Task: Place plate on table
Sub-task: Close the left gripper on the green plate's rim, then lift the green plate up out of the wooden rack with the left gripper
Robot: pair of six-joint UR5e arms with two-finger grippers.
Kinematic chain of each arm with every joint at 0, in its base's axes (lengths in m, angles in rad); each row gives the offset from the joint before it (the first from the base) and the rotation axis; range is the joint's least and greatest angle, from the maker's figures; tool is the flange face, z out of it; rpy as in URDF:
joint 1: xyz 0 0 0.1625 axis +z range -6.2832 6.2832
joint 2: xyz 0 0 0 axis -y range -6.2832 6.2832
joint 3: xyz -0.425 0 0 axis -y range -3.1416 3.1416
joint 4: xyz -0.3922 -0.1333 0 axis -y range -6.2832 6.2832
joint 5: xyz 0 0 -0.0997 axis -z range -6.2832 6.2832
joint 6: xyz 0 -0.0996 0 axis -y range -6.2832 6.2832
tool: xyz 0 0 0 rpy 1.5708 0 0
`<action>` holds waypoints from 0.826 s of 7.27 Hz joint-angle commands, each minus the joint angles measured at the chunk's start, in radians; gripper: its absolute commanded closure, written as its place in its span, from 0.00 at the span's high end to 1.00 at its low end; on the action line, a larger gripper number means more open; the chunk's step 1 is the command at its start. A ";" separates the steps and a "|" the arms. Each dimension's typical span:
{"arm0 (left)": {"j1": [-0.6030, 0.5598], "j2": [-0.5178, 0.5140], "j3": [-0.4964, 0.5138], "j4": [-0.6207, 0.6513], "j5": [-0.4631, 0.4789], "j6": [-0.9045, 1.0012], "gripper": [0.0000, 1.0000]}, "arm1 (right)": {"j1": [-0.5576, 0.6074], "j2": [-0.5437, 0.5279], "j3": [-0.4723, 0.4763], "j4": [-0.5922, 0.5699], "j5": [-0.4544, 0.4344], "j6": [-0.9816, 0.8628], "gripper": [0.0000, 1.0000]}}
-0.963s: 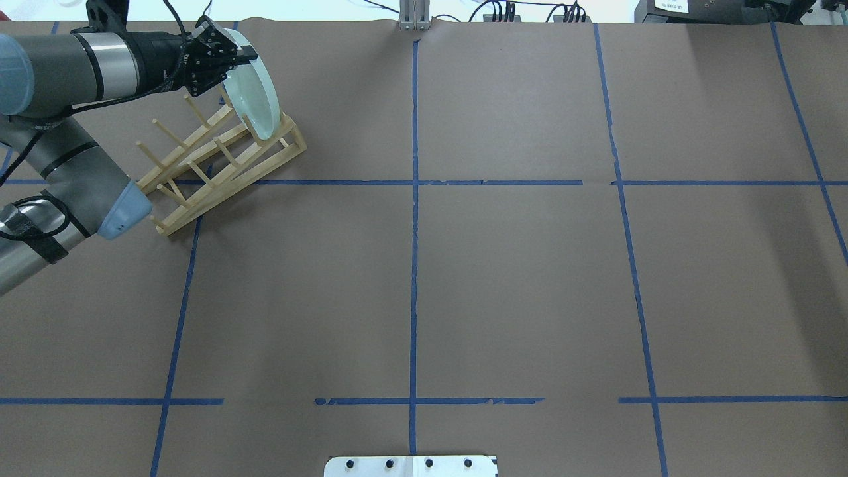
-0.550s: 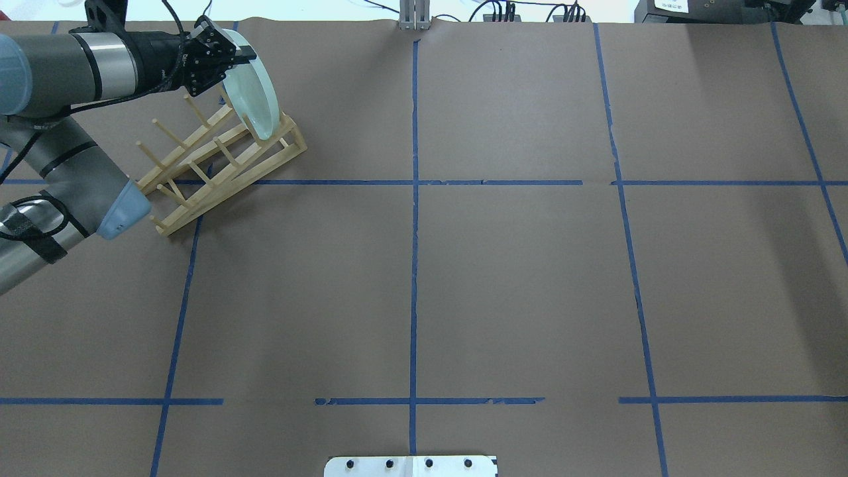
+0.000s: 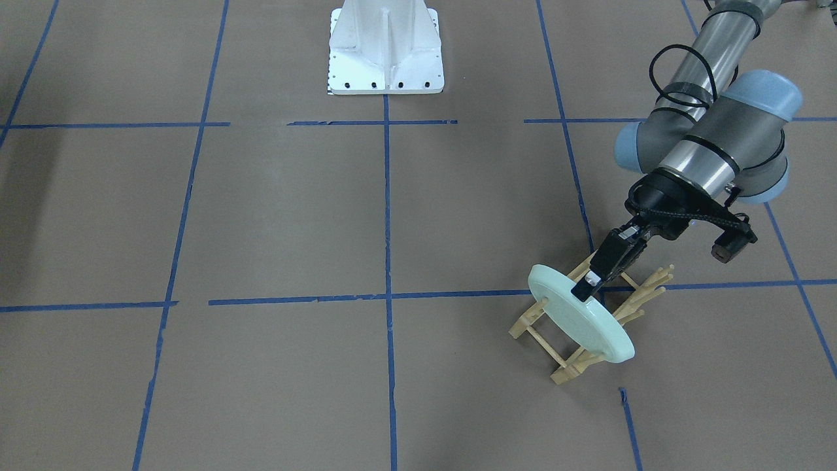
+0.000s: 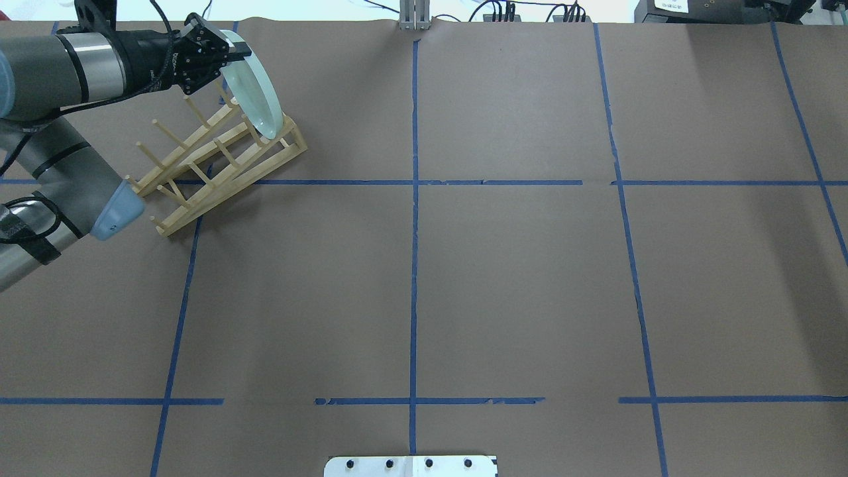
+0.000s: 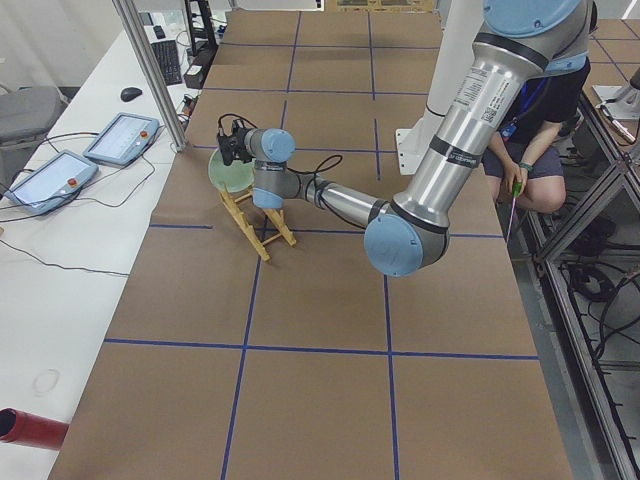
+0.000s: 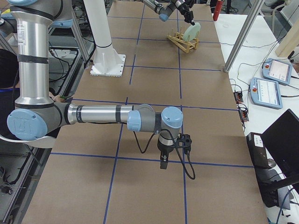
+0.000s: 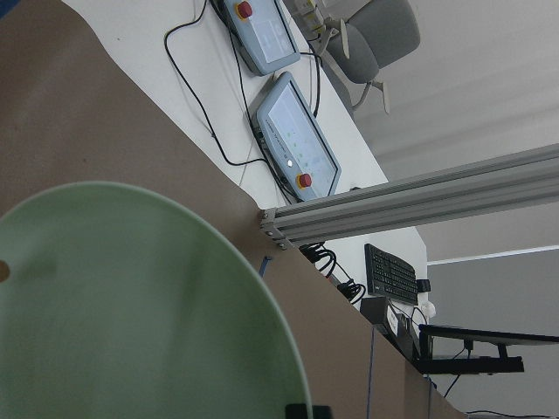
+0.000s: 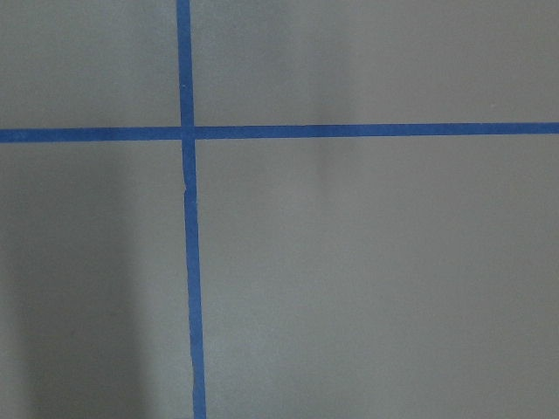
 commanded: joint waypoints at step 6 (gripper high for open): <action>-0.121 0.026 -0.008 -0.154 -0.102 -0.126 0.00 | -0.001 0.000 0.000 0.000 0.000 0.000 1.00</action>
